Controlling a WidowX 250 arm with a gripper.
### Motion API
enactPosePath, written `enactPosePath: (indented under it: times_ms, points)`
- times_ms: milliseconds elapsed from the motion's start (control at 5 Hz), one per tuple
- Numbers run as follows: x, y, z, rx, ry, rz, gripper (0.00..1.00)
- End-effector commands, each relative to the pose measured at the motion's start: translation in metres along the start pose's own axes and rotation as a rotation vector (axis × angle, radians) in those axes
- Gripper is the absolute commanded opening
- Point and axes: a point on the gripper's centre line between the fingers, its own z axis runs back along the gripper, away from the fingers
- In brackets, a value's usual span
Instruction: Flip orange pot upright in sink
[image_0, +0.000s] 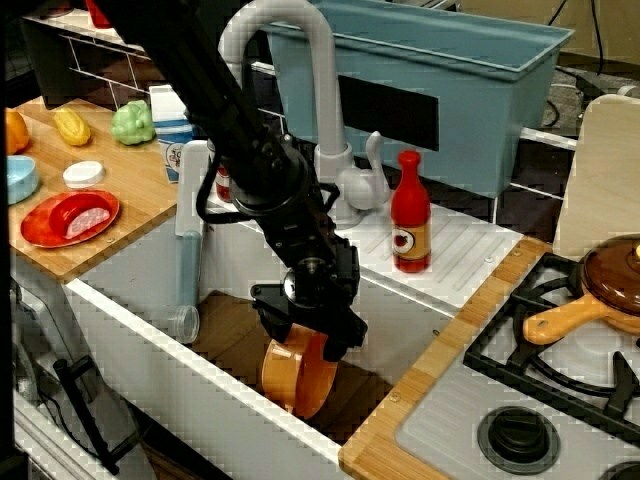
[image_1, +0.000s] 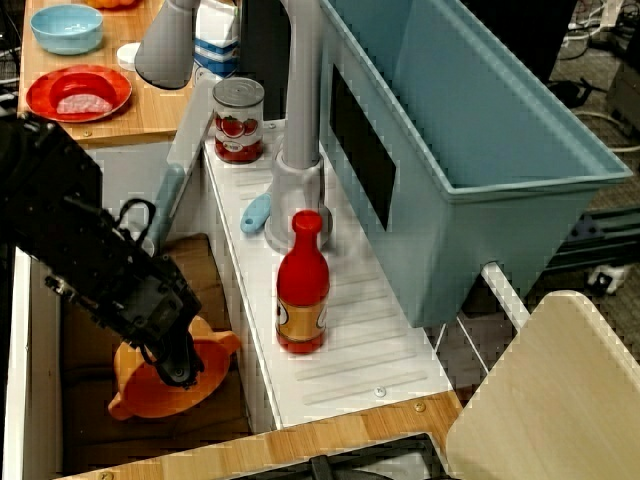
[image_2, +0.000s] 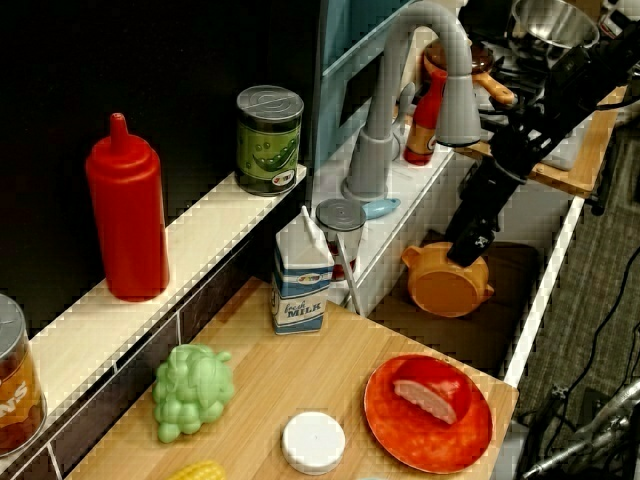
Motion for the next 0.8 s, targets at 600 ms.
enactPosePath:
  times_ms: [600]
  points:
    - [0.0161,0.0121,-0.0055,0.075,0.039,-0.151,0.0]
